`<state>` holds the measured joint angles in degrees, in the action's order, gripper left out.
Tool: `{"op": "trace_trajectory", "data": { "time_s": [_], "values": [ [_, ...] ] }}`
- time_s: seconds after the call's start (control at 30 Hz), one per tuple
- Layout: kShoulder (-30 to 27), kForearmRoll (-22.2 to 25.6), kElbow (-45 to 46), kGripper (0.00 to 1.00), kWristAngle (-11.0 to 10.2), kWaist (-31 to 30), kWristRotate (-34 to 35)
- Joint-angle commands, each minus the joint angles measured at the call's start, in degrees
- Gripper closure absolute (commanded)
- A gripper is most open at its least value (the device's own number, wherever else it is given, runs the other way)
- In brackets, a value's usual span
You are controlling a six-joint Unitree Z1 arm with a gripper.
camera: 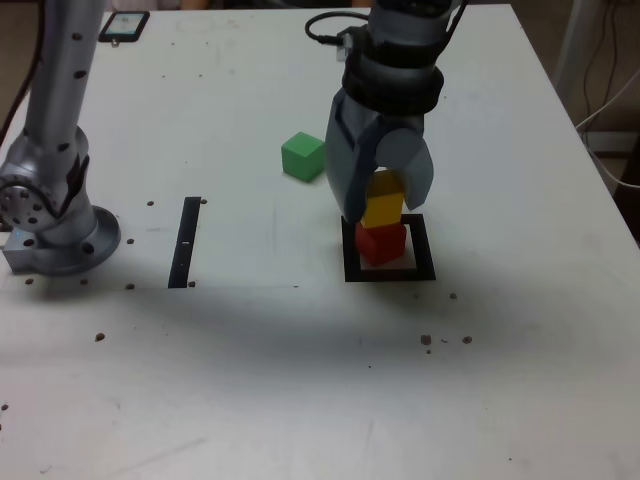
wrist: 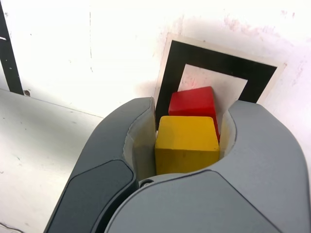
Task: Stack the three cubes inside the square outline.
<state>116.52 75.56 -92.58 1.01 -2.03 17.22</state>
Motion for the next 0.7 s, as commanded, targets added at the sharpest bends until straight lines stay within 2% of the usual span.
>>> {"op": "trace_trajectory", "data": {
  "time_s": [0.0,0.17,0.37,0.47,0.67],
  "values": [
    [0.3,-0.1,-0.1,0.92,0.2,0.3,-0.1],
    [0.7,-0.1,0.2,0.86,0.9,0.4,-0.4],
    [1.3,-0.3,1.3,0.73,2.4,0.4,-1.0],
    [1.5,-0.4,1.5,0.6,2.7,0.5,-1.3],
    [1.5,-2.0,1.5,0.26,2.3,1.0,-2.9]
  ]
}}
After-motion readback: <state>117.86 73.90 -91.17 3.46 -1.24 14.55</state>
